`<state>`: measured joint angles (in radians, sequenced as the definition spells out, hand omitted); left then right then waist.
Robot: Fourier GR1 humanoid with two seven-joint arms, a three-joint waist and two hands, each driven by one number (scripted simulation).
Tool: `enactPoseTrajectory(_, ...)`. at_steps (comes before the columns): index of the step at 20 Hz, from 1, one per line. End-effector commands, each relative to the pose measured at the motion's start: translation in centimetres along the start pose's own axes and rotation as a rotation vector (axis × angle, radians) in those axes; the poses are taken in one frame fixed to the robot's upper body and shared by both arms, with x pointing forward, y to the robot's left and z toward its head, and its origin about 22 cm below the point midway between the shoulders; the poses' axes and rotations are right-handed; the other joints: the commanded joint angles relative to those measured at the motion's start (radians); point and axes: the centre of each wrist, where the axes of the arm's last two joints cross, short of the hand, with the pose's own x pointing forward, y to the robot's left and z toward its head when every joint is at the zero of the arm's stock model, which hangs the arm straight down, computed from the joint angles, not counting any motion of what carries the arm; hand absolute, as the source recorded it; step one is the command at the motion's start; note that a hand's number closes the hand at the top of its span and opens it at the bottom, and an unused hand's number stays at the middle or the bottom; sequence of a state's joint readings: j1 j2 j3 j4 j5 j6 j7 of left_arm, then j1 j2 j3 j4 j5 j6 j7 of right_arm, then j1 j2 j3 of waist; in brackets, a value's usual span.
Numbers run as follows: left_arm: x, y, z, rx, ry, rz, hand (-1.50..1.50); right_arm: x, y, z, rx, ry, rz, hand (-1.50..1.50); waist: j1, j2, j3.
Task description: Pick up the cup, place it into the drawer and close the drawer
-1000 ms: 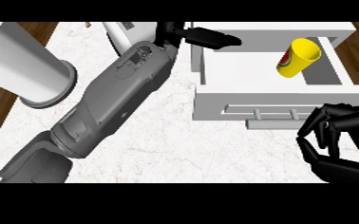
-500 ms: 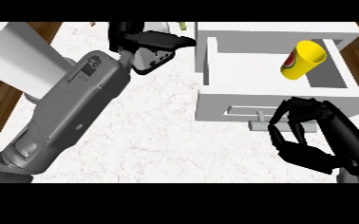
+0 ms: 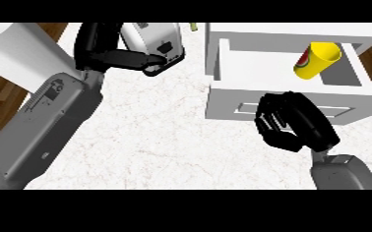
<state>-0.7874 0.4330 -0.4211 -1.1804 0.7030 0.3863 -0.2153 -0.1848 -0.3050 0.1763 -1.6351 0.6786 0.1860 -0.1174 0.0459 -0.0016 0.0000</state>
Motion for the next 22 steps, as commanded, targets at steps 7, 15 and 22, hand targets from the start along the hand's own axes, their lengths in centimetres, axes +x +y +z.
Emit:
enactPoseTrajectory(7,0.3,6.3,4.9,0.022,-0.002,0.004,-1.5,-3.3,5.8,-6.9,0.099,0.031,0.209,1.5,-0.002,0.006,0.001)
enactPoseTrajectory(15,0.5,7.7,5.3,0.03,-0.027,0.001,-1.5,-7.5,5.2,-10.6,0.102,0.084,0.152,1.5,0.002,0.016,0.002)
enactPoseTrajectory(22,-0.6,9.5,7.2,0.003,-0.012,0.016,-1.5,-8.9,-1.3,-13.2,0.104,0.136,0.116,1.5,0.023,0.027,0.002)
